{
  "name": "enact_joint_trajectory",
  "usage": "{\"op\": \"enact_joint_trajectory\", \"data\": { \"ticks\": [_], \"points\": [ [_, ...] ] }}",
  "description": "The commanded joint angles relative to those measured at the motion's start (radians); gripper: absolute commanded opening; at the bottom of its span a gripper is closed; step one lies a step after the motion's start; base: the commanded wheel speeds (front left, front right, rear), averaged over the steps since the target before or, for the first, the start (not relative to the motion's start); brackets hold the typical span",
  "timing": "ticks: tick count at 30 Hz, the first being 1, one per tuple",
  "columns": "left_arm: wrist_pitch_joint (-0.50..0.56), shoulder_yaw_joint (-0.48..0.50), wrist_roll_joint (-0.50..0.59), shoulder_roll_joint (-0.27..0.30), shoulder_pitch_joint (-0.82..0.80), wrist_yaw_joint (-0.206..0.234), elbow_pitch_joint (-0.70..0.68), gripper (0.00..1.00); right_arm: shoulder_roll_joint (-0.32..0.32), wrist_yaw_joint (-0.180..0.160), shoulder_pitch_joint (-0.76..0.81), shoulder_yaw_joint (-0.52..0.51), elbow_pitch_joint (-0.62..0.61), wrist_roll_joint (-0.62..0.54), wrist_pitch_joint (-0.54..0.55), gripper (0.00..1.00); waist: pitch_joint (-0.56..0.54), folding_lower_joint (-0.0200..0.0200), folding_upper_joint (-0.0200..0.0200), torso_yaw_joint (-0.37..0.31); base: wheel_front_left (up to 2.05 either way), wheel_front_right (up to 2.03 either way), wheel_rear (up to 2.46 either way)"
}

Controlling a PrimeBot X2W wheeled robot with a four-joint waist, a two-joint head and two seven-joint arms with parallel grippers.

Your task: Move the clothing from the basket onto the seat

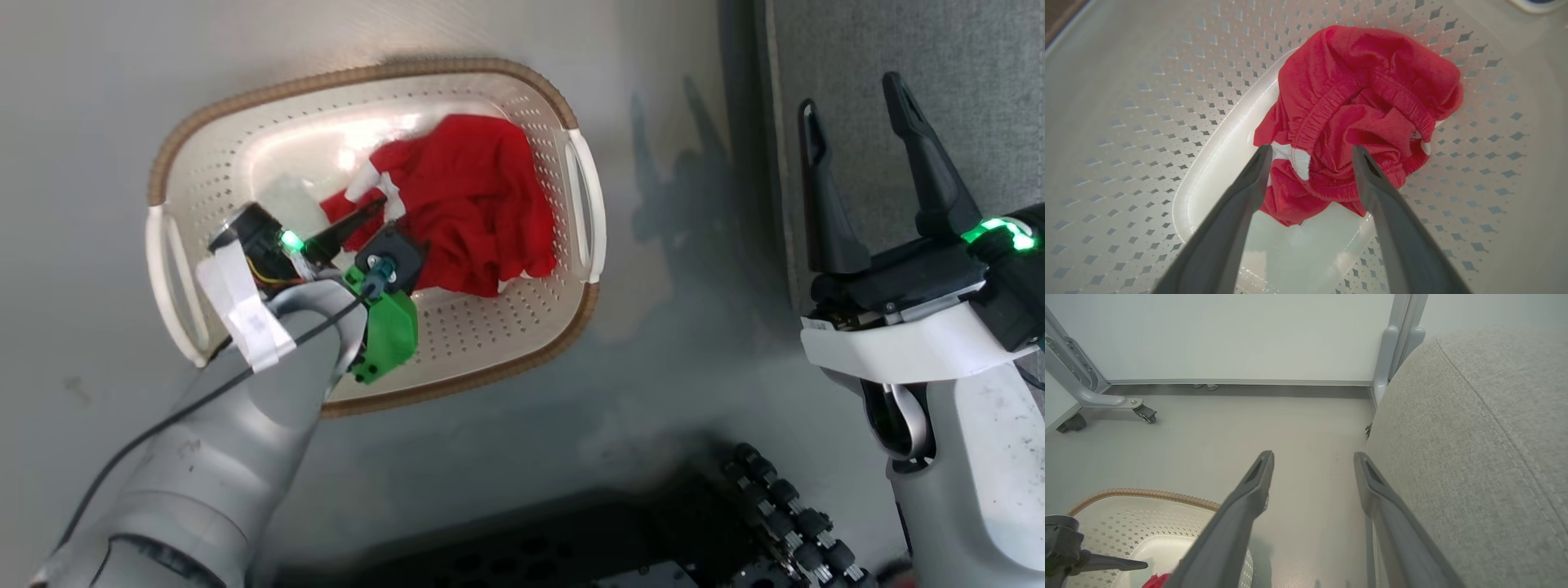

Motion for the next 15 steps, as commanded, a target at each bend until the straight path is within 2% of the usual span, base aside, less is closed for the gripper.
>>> {"op": "enact_joint_trajectory", "data": {
  "ticks": [1,11,15],
  "points": [
    [0.0,-0.014,0.0,0.007,-0.043,-0.002,0.021,1.0,0.005,-0.001,-0.017,0.0,-0.009,0.008,-0.002,1.0,0.076,-0.0002,0.0,-0.047,0.0,0.0,0.0],
    [0.027,-0.068,0.003,0.047,-0.175,-0.001,0.102,1.0,0.023,-0.001,-0.056,0.01,-0.031,0.013,-0.002,1.0,0.182,-0.0002,0.0,-0.078,0.0,0.0,0.0],
    [0.044,-0.088,0.018,0.063,-0.187,0.007,0.114,1.0,0.026,-0.001,-0.054,0.019,-0.035,0.006,-0.002,1.0,0.192,-0.0002,0.0,-0.084,0.0,0.0,0.0]
  ]
}}
